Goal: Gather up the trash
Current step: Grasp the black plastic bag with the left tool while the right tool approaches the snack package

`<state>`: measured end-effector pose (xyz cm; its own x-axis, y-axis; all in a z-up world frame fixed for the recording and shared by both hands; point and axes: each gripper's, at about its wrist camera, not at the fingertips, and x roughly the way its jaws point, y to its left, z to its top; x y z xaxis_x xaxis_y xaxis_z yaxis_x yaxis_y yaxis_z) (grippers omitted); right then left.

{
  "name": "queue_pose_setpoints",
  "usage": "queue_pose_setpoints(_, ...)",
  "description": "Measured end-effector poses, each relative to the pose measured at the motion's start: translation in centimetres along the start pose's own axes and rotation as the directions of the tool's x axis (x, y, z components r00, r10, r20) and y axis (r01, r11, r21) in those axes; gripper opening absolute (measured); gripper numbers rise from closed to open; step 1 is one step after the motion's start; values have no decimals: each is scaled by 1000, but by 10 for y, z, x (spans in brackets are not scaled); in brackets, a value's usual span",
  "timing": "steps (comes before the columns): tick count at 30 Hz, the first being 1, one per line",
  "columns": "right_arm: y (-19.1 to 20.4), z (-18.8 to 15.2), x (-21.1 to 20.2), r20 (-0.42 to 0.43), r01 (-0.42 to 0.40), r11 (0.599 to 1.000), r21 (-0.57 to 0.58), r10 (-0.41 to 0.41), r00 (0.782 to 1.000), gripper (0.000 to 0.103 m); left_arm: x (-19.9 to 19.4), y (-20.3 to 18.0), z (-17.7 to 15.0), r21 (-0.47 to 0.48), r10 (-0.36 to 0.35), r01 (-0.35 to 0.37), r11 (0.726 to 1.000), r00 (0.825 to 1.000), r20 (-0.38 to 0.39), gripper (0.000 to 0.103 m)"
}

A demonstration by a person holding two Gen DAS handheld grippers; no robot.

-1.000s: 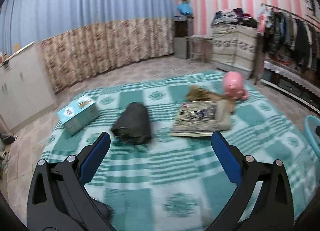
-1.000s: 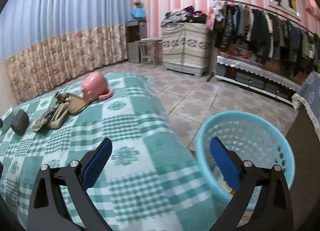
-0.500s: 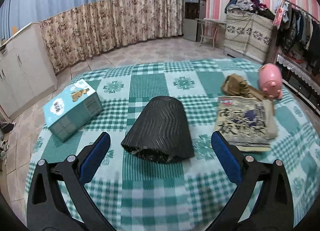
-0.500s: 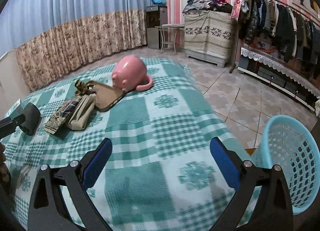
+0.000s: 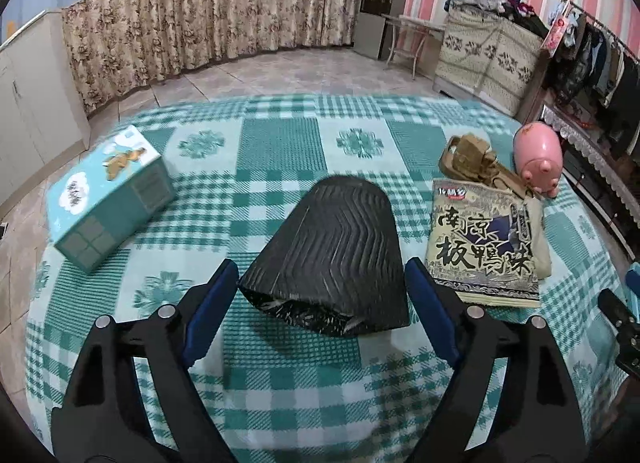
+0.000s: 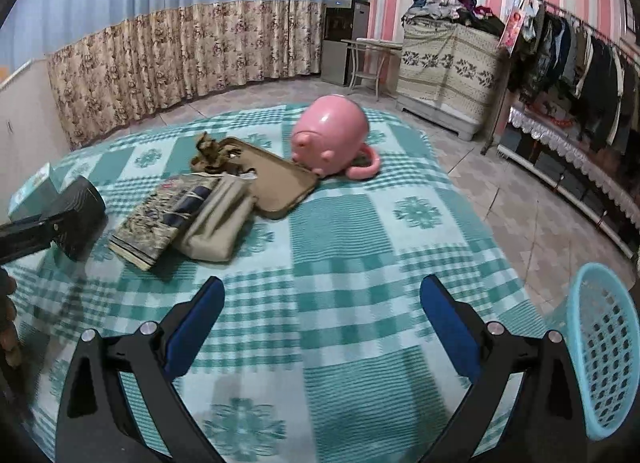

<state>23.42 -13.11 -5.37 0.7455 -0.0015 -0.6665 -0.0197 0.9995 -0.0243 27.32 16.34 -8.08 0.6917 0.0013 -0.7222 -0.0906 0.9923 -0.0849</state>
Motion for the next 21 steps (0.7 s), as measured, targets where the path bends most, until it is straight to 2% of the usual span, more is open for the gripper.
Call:
queue_pose_setpoints(3,6,2,-2,-1,-40,999,15,40,999,96,-22,10,-3,-6,40,-40,999,997,68,82)
queue_pose_setpoints(8,32,6,-2,1,-99,995,-2,99,995,95,-47,35,-15,-42,137,-132,990,978,157,81)
queue_pose_setpoints(11,53,5,4,-11,-127,991,-29,127,992,93,-45,48,-19,-54,128,-122,991,982,137,81)
queue_pose_setpoints(16,82,9,20,-54,-164,984,-69,160,986,76,-41,51,-20,-50,108,-103,993,988,114,81)
queue_pose_setpoints(19,92,16,34,-86,-220,975,-43,216,973,66,-33,52,-23,-49,80,-77,996,994,71,81)
queue_pose_setpoints(21,95,18,45,-118,-253,967,-17,249,961,50,-30,53,-24,-59,74,-70,996,995,61,81)
